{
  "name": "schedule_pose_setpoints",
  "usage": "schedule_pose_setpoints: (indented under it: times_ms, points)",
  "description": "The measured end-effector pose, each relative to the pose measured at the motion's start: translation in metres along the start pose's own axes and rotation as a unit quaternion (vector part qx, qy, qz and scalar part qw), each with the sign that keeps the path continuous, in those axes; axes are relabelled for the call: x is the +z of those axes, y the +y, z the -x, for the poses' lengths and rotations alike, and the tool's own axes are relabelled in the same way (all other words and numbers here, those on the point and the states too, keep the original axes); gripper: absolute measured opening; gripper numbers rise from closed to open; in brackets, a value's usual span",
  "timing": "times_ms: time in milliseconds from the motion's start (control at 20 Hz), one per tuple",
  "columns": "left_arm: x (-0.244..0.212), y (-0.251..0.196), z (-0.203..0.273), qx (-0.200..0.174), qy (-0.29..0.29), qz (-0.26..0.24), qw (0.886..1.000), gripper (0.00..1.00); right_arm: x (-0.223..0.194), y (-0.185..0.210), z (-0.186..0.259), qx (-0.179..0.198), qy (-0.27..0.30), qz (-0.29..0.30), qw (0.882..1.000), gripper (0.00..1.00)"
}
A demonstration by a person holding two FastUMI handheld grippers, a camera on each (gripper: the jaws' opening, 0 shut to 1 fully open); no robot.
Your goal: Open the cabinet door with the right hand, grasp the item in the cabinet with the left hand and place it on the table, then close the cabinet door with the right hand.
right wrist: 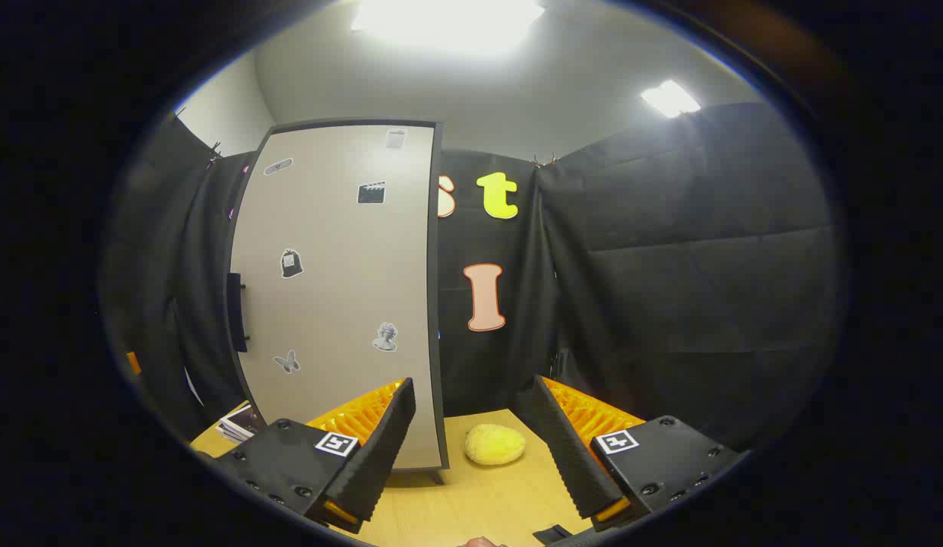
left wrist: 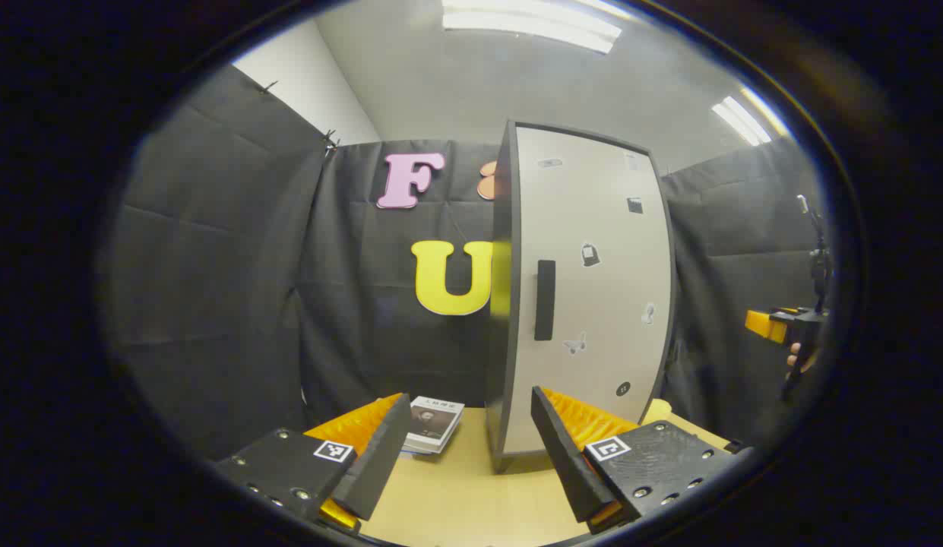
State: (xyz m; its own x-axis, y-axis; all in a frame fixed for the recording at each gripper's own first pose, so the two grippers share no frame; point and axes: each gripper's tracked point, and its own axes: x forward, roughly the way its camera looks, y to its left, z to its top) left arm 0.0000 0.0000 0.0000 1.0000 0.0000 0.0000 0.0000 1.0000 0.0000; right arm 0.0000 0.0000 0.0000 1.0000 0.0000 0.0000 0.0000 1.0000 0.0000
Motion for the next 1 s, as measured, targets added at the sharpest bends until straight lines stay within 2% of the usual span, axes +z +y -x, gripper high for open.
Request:
schedule_pose_setpoints:
  times_ms: [150, 200, 450, 500, 550, 700, 1000]
  points:
    - [-0.003, 0.006, 0.005, 0.008, 0.003, 0.017, 1.0, 0.95, 0.006, 0.01, -0.002, 0.01, -0.001, 0.015, 1.0, 0.92]
    - [-0.006, 0.008, 0.008, 0.011, 0.004, 0.022, 1.0, 0.95, 0.009, 0.012, -0.003, 0.014, -0.006, 0.021, 1.0, 0.98]
    - [-0.016, 0.014, 0.012, 0.022, 0.017, 0.011, 1.0, 0.95, 0.017, 0.029, -0.003, 0.028, -0.019, 0.047, 0.998, 0.98]
    - [-0.016, 0.013, 0.015, 0.021, 0.018, 0.008, 1.0, 0.94, 0.016, 0.031, -0.003, 0.03, -0.019, 0.048, 0.998, 0.94]
    - [-0.016, 0.011, 0.015, 0.018, 0.019, 0.008, 1.0, 0.94, 0.015, 0.033, -0.002, 0.033, -0.018, 0.046, 0.998, 0.97]
    - [-0.018, 0.005, 0.015, 0.01, 0.019, 0.004, 1.0, 0.94, 0.009, 0.041, -0.001, 0.045, -0.001, 0.028, 0.999, 0.98]
    - [-0.033, -0.001, 0.014, 0.002, 0.033, -0.014, 0.999, 0.94, 0.033, 0.066, -0.006, 0.081, -0.006, 0.015, 0.997, 0.97]
